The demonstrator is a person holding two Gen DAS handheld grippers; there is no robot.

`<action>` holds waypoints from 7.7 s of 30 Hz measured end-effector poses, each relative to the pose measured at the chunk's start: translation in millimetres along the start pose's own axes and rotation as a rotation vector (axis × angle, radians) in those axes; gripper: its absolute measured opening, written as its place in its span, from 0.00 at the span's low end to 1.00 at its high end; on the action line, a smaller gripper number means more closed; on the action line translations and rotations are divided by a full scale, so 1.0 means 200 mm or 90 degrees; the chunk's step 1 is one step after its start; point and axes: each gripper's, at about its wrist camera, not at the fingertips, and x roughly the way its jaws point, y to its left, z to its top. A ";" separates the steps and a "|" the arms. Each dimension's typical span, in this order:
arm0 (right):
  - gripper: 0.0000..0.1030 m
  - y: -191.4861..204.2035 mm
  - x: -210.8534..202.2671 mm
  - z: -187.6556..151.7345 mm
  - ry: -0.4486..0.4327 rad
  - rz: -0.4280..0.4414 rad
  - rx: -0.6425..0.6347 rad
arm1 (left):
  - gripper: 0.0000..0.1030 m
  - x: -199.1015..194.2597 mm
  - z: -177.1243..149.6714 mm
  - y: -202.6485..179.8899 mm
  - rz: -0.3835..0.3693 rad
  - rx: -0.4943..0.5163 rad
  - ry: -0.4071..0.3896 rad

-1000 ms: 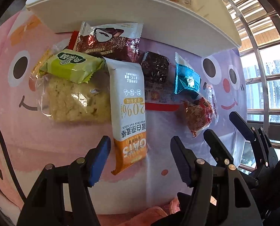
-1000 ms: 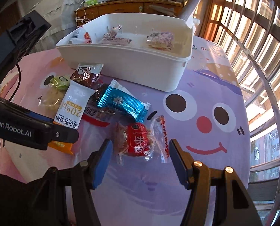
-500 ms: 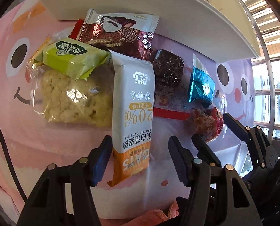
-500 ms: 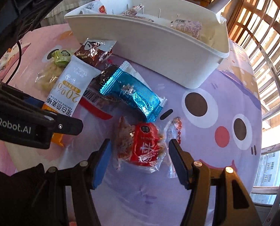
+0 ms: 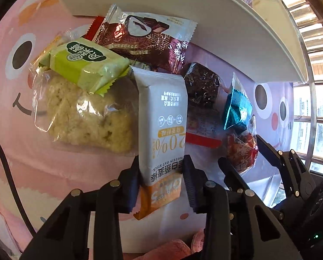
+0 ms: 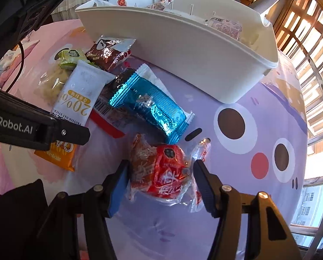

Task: Organize snacks
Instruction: 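Grasp the white OATS stick bag with the left tool while the right tool grasps the red snack, then carry the OATS bag over the basket with the left tool while the right tool carries the red snack, then open both tools to release the OATS bag and red snack into the basket, then withdraw both tools from the basket toward the remaining snacks, then grasp the clear rice cracker bag with the left tool while the right tool grasps the blue foil pack, then carry the rice cracker bag over the basket with the left tool while the right tool carries the blue pack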

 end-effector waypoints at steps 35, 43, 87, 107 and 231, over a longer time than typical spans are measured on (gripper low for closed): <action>0.53 -0.05 -0.32 -0.02 0.019 -0.054 0.164 | 0.15 -0.62 -0.11 0.01 -0.058 0.222 -0.047; 0.53 -0.15 -0.54 0.11 -0.053 -0.098 0.204 | 0.15 -0.86 -0.03 -0.08 -0.086 0.279 -0.056; 0.55 -0.37 -0.57 0.79 -0.165 -0.067 0.278 | 0.57 -1.05 0.72 -0.16 -0.024 0.323 -0.231; 0.68 -0.30 -0.74 0.47 -0.174 -0.022 0.284 | 0.73 -1.15 0.27 0.07 -0.008 0.212 -0.264; 0.29 -0.19 -0.10 0.15 0.196 0.166 0.682 | 0.79 -0.20 -0.11 0.58 0.049 -0.128 0.039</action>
